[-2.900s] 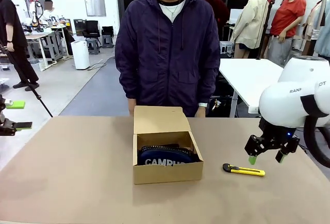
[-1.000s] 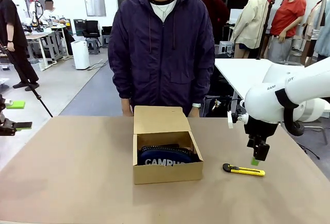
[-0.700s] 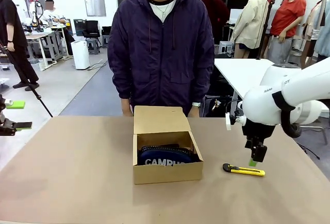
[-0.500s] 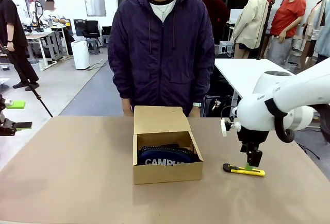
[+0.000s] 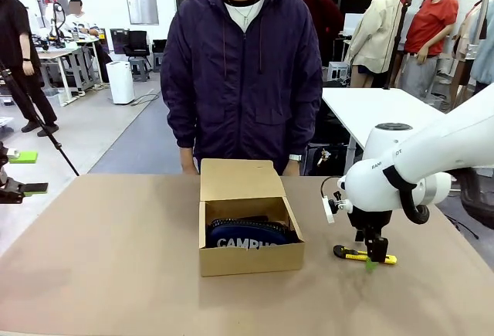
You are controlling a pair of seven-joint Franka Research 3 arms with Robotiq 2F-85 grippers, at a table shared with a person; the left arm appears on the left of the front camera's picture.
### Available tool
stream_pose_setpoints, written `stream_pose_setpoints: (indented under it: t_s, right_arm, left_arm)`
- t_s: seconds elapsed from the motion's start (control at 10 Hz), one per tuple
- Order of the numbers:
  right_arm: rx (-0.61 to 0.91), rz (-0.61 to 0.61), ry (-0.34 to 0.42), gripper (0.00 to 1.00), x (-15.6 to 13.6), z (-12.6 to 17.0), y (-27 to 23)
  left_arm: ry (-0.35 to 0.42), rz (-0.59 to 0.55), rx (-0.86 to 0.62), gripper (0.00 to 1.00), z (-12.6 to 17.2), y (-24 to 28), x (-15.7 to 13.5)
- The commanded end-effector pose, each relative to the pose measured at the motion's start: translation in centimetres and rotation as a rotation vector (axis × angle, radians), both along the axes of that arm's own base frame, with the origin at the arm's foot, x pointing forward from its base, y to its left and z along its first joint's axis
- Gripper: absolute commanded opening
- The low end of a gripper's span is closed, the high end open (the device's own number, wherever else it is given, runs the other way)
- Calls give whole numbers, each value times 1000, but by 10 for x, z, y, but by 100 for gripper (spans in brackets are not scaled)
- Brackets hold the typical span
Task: Pack the items into the box.
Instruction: Pick up the item indicated by the person and place it inside the Mailer Box.
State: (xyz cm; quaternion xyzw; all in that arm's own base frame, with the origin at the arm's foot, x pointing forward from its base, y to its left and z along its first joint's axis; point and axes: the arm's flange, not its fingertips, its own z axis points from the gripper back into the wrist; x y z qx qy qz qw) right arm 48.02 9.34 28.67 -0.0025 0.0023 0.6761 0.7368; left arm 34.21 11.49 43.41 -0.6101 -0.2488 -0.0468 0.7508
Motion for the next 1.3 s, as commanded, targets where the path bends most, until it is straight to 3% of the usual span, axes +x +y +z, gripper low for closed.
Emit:
stream_pose_setpoints:
  t_s: [0.0,0.7,0.8,0.9,1.0,1.2]
  right_arm:
    - [-31,-7,22,100,11,-1,0]
    - [-41,-13,44,100,13,1,-5]
    - [-35,-14,27,94,12,3,-6]
    - [-30,-13,24,36,11,4,-5]
    - [-24,-11,24,0,10,4,-5]
    - [-32,-8,24,0,9,4,-4]
  left_arm:
    - [10,-5,-2,100,4,1,-3]
    - [10,-5,-2,100,4,1,-3]
    - [10,-5,-2,100,4,1,-3]
    - [10,-5,-2,100,4,1,-3]
    - [10,-5,-2,100,4,1,-3]
    - [10,-5,-2,100,4,1,-3]
